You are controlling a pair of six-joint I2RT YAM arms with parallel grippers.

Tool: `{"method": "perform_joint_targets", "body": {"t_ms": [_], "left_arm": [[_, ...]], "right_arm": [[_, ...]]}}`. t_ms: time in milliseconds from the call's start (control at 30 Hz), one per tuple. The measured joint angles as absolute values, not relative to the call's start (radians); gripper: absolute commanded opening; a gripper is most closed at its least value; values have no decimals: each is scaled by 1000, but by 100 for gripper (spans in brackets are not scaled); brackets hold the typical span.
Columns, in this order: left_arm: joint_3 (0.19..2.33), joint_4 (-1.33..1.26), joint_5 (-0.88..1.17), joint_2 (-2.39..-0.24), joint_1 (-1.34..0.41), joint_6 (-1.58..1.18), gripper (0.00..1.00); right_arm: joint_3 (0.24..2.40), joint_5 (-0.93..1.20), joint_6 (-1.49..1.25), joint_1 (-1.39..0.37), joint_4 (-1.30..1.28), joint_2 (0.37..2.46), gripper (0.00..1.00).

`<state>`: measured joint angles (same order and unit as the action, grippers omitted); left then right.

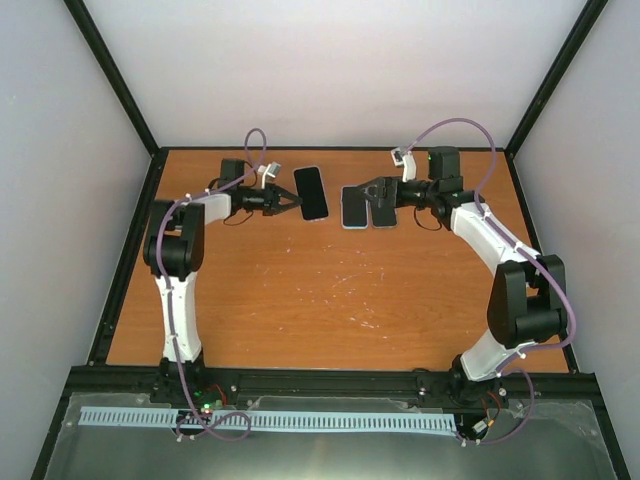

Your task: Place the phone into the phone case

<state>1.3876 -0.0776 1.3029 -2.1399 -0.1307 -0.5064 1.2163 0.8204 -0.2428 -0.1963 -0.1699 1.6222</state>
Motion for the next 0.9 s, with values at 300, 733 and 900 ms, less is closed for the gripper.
{"method": "perform_joint_targets", "body": {"t_ms": [300,733,900], "left_arm": [[1611,247,1222,-2348,-131,-385,1],[1866,514,1177,-2508,-143,-242,1],[1933,566,1179,-2544,-162,-216,2]], "right_arm": [[1216,810,-230,-194,-186,1622,100],[1216,803,-229,-194,-191,1624,100],[1216,803,-229,-194,-191,1624,100]]}}
